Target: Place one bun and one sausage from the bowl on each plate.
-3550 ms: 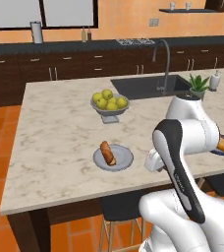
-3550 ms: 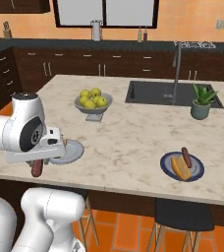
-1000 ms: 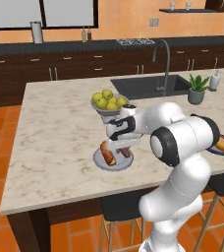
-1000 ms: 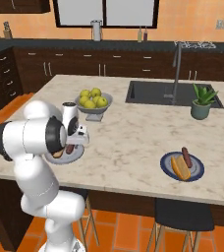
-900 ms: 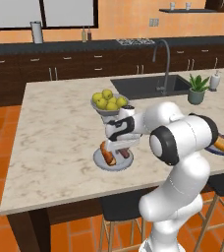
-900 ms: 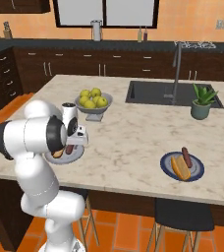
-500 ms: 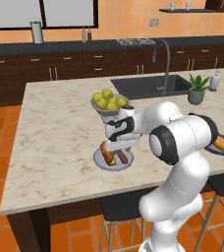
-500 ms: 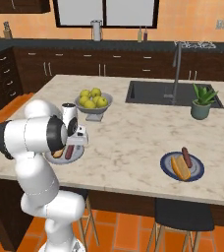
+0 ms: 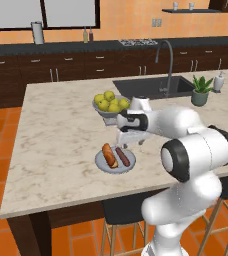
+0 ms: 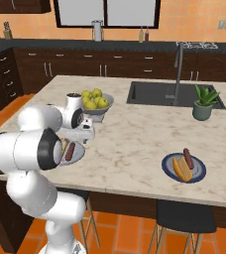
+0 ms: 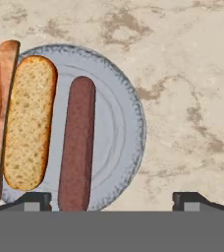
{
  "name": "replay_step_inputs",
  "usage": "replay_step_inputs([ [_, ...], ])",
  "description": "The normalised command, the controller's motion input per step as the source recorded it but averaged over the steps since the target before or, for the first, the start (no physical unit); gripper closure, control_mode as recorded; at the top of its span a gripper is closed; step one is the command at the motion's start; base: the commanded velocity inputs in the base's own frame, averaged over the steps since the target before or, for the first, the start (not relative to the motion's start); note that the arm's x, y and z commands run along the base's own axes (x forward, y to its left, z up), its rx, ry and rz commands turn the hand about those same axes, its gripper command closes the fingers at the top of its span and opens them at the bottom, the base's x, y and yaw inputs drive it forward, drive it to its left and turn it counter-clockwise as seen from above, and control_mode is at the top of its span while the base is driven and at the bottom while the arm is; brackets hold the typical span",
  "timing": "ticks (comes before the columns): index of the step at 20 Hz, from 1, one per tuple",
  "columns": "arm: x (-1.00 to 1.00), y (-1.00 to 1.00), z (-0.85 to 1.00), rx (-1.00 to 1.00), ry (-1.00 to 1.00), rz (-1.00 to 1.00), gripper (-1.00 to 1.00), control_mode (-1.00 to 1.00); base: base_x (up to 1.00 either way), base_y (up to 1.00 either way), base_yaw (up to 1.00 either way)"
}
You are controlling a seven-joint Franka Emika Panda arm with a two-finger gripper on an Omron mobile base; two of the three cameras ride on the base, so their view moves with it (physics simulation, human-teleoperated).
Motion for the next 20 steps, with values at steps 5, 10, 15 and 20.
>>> replay_step_inputs([
  [5,-0.50,-0.32,0.99,-0.02,-0.14,0.00,-1.00,-1.00,0.00,0.00,0.00],
  [10,-0.63,0.02,1.00,-0.09,-0.06,0.00,-1.00,-1.00,0.00,0.00,0.00],
  [15,-0.98,-0.01,1.00,-0.02,-0.23,0.00,-1.00,-1.00,0.00,0.00,0.00],
  [20,-1.00,-0.01,0.89,0.00,-0.33,0.00,-1.00,-1.00,0.00,0.00,0.00],
])
